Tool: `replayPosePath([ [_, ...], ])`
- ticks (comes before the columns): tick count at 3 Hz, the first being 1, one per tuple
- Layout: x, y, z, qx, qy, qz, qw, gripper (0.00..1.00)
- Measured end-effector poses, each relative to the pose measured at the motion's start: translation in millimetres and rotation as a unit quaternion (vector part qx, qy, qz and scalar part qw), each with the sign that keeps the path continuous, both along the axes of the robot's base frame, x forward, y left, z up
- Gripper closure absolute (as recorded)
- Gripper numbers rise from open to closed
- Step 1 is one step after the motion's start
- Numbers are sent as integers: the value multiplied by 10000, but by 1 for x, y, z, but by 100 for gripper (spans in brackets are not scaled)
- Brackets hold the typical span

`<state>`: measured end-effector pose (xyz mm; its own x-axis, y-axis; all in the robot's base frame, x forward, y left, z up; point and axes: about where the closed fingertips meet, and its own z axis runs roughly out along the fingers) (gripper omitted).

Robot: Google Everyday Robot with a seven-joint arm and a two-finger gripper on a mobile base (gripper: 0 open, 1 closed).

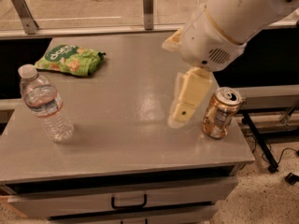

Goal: Move water bottle near green rice chip bag

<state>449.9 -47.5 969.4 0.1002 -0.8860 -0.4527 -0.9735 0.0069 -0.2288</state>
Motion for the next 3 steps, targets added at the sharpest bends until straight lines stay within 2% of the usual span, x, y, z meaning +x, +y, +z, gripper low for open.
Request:
replayPosePath([
  [1,-15,92,13,715,21,900,9934,0],
  [2,-15,92,13,715,20,900,9934,0],
  [3,-12,109,12,1016,15,1112,9886,0],
])
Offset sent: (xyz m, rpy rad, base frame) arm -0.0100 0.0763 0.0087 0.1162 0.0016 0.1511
